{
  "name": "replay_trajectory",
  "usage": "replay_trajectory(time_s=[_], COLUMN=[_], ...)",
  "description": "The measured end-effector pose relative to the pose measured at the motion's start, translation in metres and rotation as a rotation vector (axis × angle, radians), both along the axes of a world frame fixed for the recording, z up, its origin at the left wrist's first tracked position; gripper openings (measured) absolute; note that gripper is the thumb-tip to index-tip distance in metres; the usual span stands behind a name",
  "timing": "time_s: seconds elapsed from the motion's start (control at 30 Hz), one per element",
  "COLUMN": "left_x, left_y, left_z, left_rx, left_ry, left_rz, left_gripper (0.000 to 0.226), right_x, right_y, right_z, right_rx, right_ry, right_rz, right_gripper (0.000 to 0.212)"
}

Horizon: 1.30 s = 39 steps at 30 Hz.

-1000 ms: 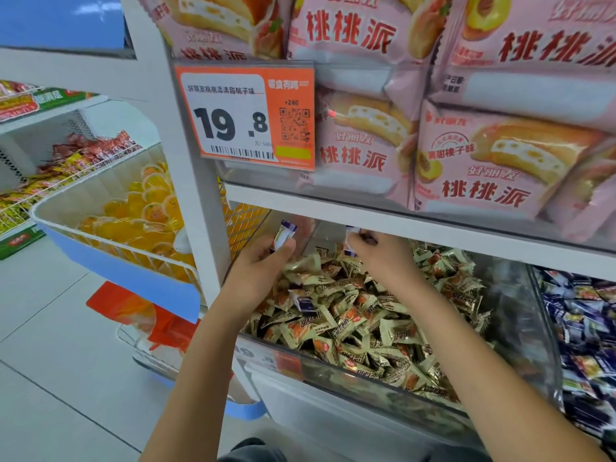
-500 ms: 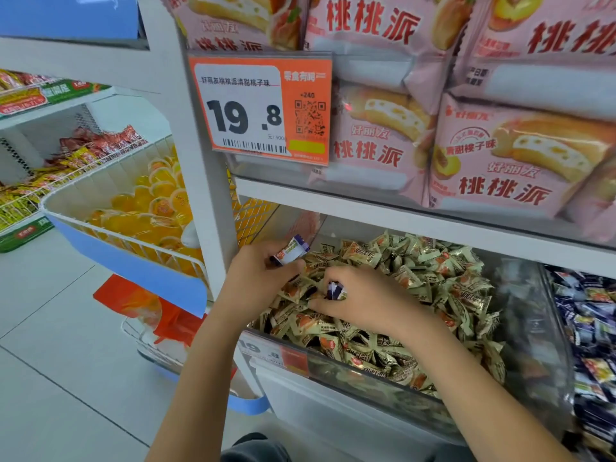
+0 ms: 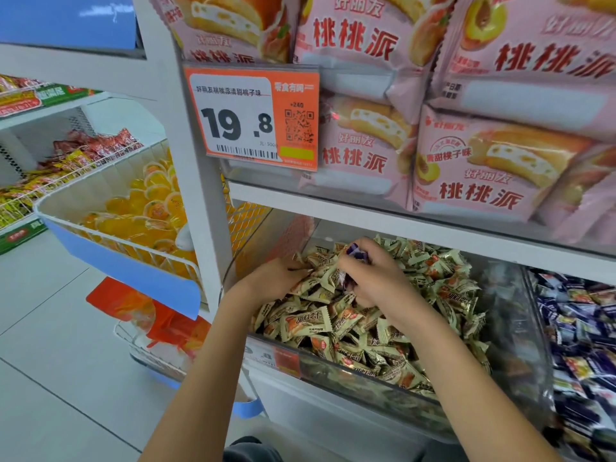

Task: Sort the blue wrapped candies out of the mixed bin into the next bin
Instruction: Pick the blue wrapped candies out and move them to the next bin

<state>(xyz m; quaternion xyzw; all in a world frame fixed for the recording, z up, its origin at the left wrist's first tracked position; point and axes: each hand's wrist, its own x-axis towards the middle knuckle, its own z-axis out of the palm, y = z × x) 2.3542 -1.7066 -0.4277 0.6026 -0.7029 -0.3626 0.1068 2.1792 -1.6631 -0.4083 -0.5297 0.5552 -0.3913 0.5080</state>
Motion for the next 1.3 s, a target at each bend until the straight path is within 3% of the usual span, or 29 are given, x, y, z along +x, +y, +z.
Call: replay_trajectory(time_s=[0.07, 0.17, 0.33, 0.47, 0.63, 0.83, 1.07, 1.2, 1.3], left_x=[0.001, 0.003, 0.004, 0.000, -0.020, -0.035, -0.033, -0.024, -0.022], left_y=[-0.001, 0.001, 0.015, 0.030, 0.038, 0.034, 0.039, 0.037, 0.038], left_z=[0.000, -0.002, 0.005, 0.017, 0.023, 0.017, 0.018, 0.019, 0.020], left_rx=[-0.015, -0.128, -0.423, -0.566, -0.529, -0.382, -0.282, -0.226, -0.196], left_ry=[0.100, 0.193, 0.247, 0.340, 0.467, 0.545, 0.529, 0.599, 0.627], left_rz=[0.010, 0.082, 0.157, 0.187, 0.218, 0.205, -0.043, 0.033, 0.046], left_gripper=[0.027, 0.020, 0.013, 0.022, 0.030, 0.034, 0.052, 0.060, 0.050], right_x=[0.000, 0.000, 0.000, 0.004, 0.013, 0.007, 0.009, 0.008, 0.004], right_y=[-0.002, -0.003, -0.003, -0.002, 0.002, 0.002, -0.003, -0.006, -0.006], right_z=[-0.001, -0.001, -0.001, -0.001, 0.000, 0.007, 0.000, -0.001, -0.002], right_rx=[0.009, 0.033, 0.164, 0.223, 0.257, 0.405, 0.380, 0.365, 0.378], right_ry=[-0.073, -0.184, -0.309, -0.382, -0.501, -0.881, -0.723, -0.750, -0.786], right_rz=[-0.015, 0.029, -0.036, -0.167, -0.062, -0.113, -0.147, -0.177, -0.222], right_gripper=[0.008, 0.027, 0.016, 0.014, 0.024, 0.020, 0.017, 0.002, 0.005])
